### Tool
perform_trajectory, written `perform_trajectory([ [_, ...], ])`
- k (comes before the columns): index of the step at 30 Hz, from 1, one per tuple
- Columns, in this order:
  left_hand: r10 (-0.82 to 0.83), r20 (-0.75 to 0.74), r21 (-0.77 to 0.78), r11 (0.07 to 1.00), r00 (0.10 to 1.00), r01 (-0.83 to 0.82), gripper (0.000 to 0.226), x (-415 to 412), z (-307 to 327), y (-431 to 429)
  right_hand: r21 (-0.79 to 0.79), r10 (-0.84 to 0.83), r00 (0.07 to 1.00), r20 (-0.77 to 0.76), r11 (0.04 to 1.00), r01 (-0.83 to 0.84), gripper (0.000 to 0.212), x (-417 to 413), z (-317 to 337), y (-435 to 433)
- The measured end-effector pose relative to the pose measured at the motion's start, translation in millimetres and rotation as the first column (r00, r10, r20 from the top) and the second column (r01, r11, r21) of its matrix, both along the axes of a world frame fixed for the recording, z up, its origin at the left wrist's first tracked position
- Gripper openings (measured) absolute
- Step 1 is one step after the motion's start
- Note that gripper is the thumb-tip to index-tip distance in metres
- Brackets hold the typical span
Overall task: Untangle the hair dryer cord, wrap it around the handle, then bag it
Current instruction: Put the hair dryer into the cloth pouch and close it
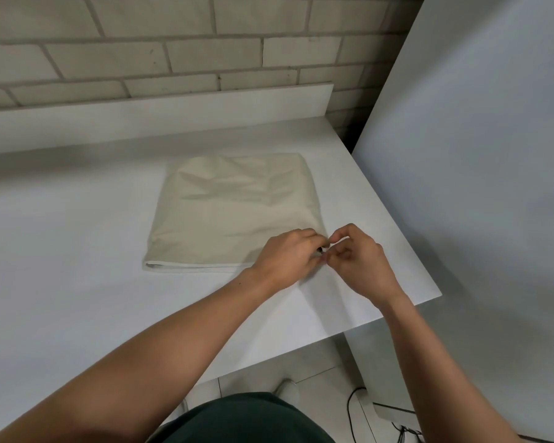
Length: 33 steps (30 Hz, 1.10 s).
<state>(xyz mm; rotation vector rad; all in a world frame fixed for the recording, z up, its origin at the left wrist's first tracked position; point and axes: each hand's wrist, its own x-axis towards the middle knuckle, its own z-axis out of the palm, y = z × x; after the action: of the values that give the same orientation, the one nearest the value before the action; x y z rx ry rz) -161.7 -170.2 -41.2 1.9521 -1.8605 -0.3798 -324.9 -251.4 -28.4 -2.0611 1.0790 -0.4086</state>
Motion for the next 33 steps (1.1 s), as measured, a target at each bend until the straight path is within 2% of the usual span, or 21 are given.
perform_trajectory([
  [3, 0.089, -0.087, -0.052, 0.994, 0.992, -0.094, 0.022, 3.8, 0.7, 0.4, 0.227, 0.013, 0.984, 0.179, 0.972, -0.054, 0.019, -1.7, 12.2, 0.5],
  [4, 0.105, -0.132, -0.046, 0.993, 0.986, -0.112, 0.022, 6.6, 0.0, 1.4, 0.252, 0.017, 0.976, 0.217, 0.965, -0.072, 0.021, -4.3, 13.5, -0.8],
  [5, 0.111, -0.183, -0.041, 0.992, 0.977, -0.12, 0.021, 9.7, -0.9, 2.9, 0.201, 0.036, 0.973, 0.229, 0.976, -0.083, 0.024, -5.6, 13.5, -2.3],
  [8, 0.118, -0.341, -0.035, 0.99, 0.933, -0.138, 0.021, 15.4, -3.4, 6.9, -0.159, 0.157, 0.981, 0.113, 0.978, -0.138, 0.03, -4.2, 0.7, -6.2],
  [10, 0.124, -0.423, -0.033, 0.988, 0.897, -0.152, 0.019, 14.8, -3.9, 10.2, -0.238, 0.178, 0.978, 0.111, 0.96, -0.147, 0.024, 0.5, -8.0, -6.4],
  [13, 0.144, -0.514, -0.015, 0.984, 0.846, -0.177, 0.013, 14.0, -0.3, 17.1, -0.25, 0.194, 0.963, 0.189, 0.958, -0.144, 0.022, 7.8, -12.8, -5.7],
  [16, 0.149, -0.548, 0.01, 0.985, 0.823, -0.171, 0.011, 13.3, 3.1, 22.1, -0.25, 0.235, 0.953, 0.192, 0.951, -0.184, 0.025, 11.2, -15.2, -3.3],
  [22, 0.208, -0.561, 0.031, 0.973, 0.801, -0.23, 0.017, 9.0, 5.8, 19.2, -0.206, 0.172, 0.956, 0.237, 0.971, -0.123, 0.028, 13.4, -23.0, 2.3],
  [27, 0.187, -0.505, 0.054, 0.981, 0.843, -0.185, 0.016, 11.7, 5.6, 12.8, -0.107, 0.083, 0.951, 0.297, 0.993, -0.053, 0.032, 10.9, -23.1, 9.2],
  [31, 0.199, -0.611, 0.057, 0.976, 0.766, -0.208, 0.014, 9.7, 8.1, 9.8, -0.335, 0.17, 0.97, 0.175, 0.936, -0.103, 0.033, 12.2, -23.4, 7.2],
  [33, 0.199, -0.595, 0.004, 0.97, 0.778, -0.245, 0.013, 9.1, 7.9, 8.5, -0.417, 0.169, 0.969, 0.182, 0.905, -0.079, 0.026, 12.6, -25.2, 3.5],
])
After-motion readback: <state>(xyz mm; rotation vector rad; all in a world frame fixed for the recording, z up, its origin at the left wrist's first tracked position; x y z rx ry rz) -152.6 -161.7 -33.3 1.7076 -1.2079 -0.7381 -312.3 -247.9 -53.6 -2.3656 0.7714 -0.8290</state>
